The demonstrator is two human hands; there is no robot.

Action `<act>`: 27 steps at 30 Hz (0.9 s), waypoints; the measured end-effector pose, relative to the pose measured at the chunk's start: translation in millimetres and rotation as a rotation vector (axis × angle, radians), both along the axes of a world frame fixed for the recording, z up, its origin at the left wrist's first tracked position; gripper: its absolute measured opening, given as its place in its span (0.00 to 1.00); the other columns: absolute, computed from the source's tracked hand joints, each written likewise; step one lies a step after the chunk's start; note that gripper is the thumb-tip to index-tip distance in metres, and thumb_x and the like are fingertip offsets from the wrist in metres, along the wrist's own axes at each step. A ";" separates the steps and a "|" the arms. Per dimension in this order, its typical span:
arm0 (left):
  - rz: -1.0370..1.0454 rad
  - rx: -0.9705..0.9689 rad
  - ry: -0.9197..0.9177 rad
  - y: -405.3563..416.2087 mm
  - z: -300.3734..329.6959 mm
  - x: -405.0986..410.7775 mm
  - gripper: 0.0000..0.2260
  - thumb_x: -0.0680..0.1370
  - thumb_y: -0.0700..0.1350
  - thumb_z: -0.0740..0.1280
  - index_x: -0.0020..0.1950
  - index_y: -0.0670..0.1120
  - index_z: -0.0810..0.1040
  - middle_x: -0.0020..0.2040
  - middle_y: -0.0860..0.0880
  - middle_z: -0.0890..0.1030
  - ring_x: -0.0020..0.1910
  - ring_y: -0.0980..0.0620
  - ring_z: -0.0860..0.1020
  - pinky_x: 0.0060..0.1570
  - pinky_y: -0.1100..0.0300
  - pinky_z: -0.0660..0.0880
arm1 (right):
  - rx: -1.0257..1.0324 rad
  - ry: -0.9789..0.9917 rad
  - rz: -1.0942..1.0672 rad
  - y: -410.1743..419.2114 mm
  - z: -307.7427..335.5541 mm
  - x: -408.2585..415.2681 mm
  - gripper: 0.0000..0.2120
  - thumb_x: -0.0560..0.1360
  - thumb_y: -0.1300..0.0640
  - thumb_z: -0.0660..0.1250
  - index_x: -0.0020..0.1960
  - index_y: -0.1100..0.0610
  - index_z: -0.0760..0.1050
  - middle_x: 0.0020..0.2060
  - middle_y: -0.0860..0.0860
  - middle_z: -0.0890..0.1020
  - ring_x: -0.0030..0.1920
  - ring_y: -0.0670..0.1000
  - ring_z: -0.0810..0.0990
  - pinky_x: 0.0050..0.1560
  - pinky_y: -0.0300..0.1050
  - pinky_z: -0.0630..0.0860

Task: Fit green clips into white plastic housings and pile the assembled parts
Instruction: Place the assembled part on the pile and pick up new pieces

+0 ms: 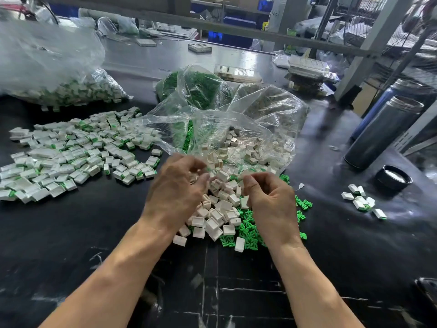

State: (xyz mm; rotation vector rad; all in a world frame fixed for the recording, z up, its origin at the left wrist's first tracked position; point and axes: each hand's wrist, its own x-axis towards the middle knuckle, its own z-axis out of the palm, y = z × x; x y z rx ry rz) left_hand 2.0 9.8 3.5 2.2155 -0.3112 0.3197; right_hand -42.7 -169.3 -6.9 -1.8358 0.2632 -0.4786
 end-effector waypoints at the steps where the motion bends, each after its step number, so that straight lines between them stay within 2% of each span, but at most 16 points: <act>1: 0.066 0.057 0.007 6.7 -1.8 4.0 0.05 0.79 0.48 0.72 0.54 0.53 0.79 0.52 0.55 0.77 0.46 0.60 0.77 0.46 0.67 0.76 | -0.006 0.008 -0.024 -3.4 -0.7 0.5 0.06 0.80 0.49 0.71 0.46 0.49 0.82 0.37 0.41 0.85 0.33 0.39 0.79 0.34 0.30 0.72; 4: 0.260 0.248 0.067 27.3 -7.1 15.5 0.08 0.80 0.48 0.71 0.58 0.50 0.80 0.53 0.50 0.80 0.50 0.51 0.79 0.48 0.57 0.76 | -0.048 0.049 -0.080 -13.2 -1.4 2.6 0.08 0.80 0.48 0.71 0.44 0.49 0.82 0.36 0.42 0.85 0.35 0.40 0.80 0.34 0.30 0.72; 8: 0.431 0.419 0.167 45.1 -5.1 25.8 0.10 0.80 0.43 0.68 0.61 0.50 0.82 0.59 0.44 0.78 0.58 0.40 0.77 0.59 0.46 0.75 | -0.247 0.173 -0.164 -25.8 0.5 5.2 0.08 0.80 0.47 0.70 0.45 0.49 0.81 0.37 0.43 0.84 0.41 0.45 0.82 0.42 0.44 0.75; 10: 0.471 0.438 0.139 48.2 -5.6 28.0 0.14 0.79 0.38 0.67 0.62 0.49 0.81 0.60 0.41 0.76 0.60 0.39 0.75 0.62 0.45 0.72 | -0.354 0.243 -0.190 -31.1 3.1 5.2 0.08 0.80 0.47 0.70 0.46 0.49 0.82 0.39 0.44 0.83 0.43 0.49 0.82 0.46 0.48 0.78; 12: 0.438 0.363 0.038 44.9 -4.8 26.2 0.14 0.79 0.37 0.68 0.62 0.47 0.81 0.60 0.41 0.77 0.60 0.39 0.76 0.62 0.45 0.73 | -0.451 0.310 -0.202 -35.1 5.6 4.2 0.07 0.80 0.46 0.70 0.47 0.48 0.83 0.41 0.44 0.84 0.46 0.51 0.81 0.49 0.48 0.78; 14: 0.305 0.222 -0.026 35.3 -2.8 20.6 0.08 0.79 0.40 0.71 0.58 0.46 0.82 0.56 0.44 0.80 0.55 0.45 0.79 0.58 0.48 0.78 | -0.506 0.375 -0.193 -37.6 7.6 3.4 0.06 0.79 0.45 0.70 0.49 0.47 0.83 0.44 0.44 0.84 0.48 0.51 0.81 0.52 0.48 0.77; 16: 0.180 0.128 0.023 23.6 -1.6 14.0 0.04 0.79 0.45 0.72 0.53 0.49 0.82 0.51 0.51 0.80 0.49 0.53 0.79 0.53 0.52 0.80 | -0.528 0.425 -0.176 -38.9 9.6 3.4 0.05 0.79 0.45 0.71 0.50 0.45 0.83 0.46 0.43 0.83 0.48 0.50 0.80 0.53 0.47 0.76; 18: 0.110 0.101 0.087 15.0 -2.7 8.4 0.05 0.78 0.48 0.73 0.51 0.51 0.81 0.48 0.55 0.79 0.46 0.57 0.79 0.52 0.55 0.81 | -0.540 0.457 -0.163 -40.6 11.9 2.9 0.04 0.78 0.46 0.72 0.50 0.44 0.83 0.47 0.43 0.83 0.50 0.49 0.80 0.54 0.47 0.77; 23: 0.084 0.144 0.098 8.2 -5.4 5.5 0.10 0.76 0.50 0.76 0.55 0.53 0.81 0.49 0.57 0.78 0.50 0.55 0.80 0.57 0.51 0.80 | -0.505 0.484 -0.106 -45.1 13.9 0.8 0.04 0.77 0.47 0.74 0.44 0.43 0.82 0.42 0.39 0.82 0.45 0.44 0.81 0.53 0.47 0.79; 27: 0.075 0.101 0.103 6.5 -8.1 7.7 0.11 0.76 0.47 0.75 0.57 0.51 0.81 0.50 0.55 0.78 0.44 0.54 0.82 0.50 0.51 0.83 | -0.520 0.506 -0.077 -41.8 12.5 1.8 0.05 0.76 0.45 0.75 0.43 0.43 0.81 0.41 0.39 0.82 0.44 0.41 0.79 0.54 0.47 0.79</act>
